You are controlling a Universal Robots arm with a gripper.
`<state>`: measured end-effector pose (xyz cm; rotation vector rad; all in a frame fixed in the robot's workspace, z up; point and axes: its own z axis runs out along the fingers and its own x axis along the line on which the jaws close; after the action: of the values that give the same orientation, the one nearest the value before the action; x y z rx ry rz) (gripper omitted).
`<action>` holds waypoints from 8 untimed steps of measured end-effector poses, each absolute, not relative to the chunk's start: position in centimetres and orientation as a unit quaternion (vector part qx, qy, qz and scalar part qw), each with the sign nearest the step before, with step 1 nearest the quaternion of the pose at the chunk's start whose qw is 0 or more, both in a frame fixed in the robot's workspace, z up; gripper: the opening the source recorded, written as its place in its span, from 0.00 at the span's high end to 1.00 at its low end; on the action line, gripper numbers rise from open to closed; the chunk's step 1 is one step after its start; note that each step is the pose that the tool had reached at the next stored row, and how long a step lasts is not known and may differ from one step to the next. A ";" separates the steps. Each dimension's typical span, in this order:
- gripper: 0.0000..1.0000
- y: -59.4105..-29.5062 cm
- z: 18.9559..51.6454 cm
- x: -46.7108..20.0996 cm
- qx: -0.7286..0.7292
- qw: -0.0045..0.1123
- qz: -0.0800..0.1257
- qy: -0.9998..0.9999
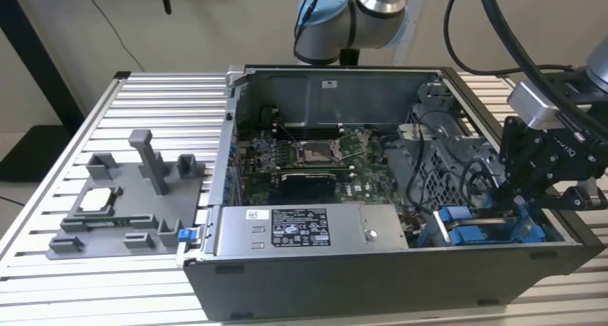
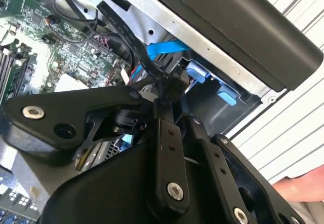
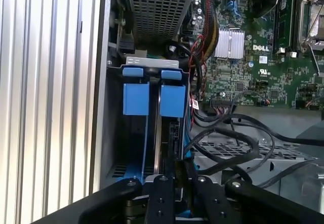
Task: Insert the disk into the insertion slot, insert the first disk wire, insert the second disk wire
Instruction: 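Insert the first disk wire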
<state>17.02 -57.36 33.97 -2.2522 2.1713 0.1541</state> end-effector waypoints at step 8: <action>1.00 -57.4 33.8 17.1 -0.704 0.006 0.050 0.708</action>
<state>17.07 -57.36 33.75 -2.2034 2.2160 0.1552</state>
